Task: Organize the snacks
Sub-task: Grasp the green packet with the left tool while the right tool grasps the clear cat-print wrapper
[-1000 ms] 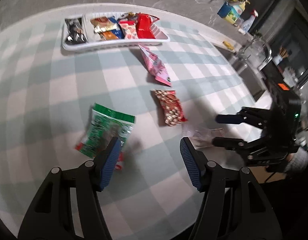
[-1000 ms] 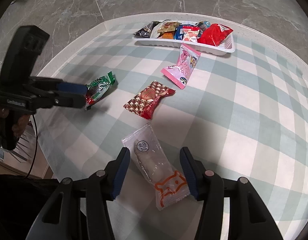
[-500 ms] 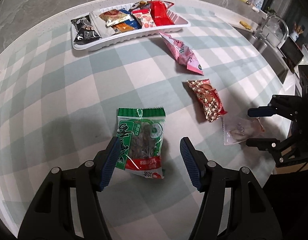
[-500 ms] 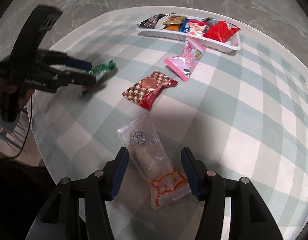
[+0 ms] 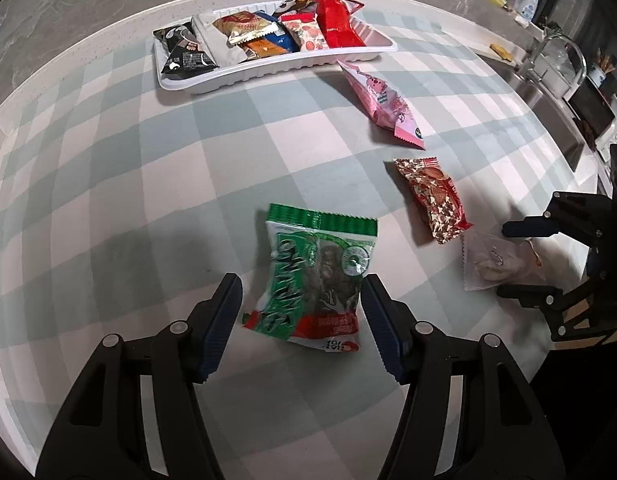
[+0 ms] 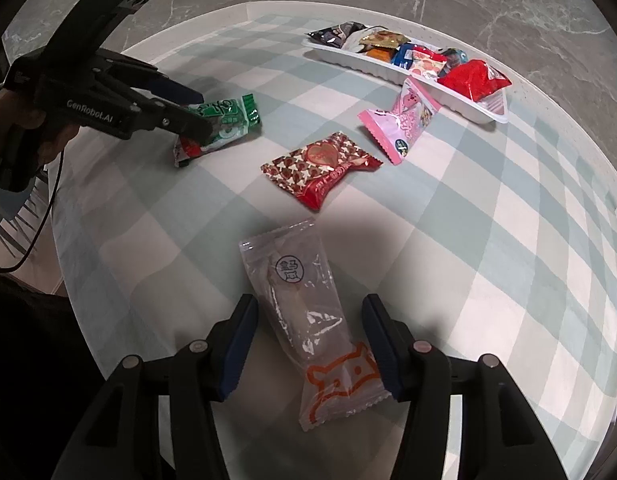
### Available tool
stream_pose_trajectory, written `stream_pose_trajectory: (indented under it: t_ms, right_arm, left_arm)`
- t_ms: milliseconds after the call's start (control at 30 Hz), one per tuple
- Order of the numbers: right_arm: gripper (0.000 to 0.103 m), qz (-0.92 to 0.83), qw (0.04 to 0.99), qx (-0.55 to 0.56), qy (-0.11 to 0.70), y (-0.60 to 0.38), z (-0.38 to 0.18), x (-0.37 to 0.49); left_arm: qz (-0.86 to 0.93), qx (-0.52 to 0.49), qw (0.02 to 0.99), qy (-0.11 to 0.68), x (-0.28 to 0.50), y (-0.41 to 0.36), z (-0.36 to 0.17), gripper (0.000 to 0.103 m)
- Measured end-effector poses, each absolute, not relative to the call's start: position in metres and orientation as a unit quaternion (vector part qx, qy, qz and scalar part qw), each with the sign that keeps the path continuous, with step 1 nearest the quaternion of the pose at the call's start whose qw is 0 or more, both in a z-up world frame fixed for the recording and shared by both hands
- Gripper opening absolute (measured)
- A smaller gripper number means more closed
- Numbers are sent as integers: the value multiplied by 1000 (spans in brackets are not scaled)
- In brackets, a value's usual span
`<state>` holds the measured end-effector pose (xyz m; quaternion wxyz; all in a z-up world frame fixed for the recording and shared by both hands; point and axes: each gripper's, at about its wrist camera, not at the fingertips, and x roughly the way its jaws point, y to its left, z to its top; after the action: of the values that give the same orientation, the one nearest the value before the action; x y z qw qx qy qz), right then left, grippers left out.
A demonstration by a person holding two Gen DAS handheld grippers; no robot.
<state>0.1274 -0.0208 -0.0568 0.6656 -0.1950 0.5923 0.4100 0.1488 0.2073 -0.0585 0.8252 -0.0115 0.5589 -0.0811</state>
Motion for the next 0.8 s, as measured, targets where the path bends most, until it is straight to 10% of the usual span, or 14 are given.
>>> stream_pose_trajectory:
  t_ms: [467,633,800]
  right_arm:
    - [34,417,668,-197,585,-21,-54,126]
    - [28,416,666,-184,592,-24,-54,129]
    - [28,416,661,-152,605,-30,-53,133]
  left_arm:
    - [-108,24,815,569,151,184,-71,59]
    - [-126,16,816,564,152,183,-69,31]
    - [-129,-8,820,558,152,186,-69,29]
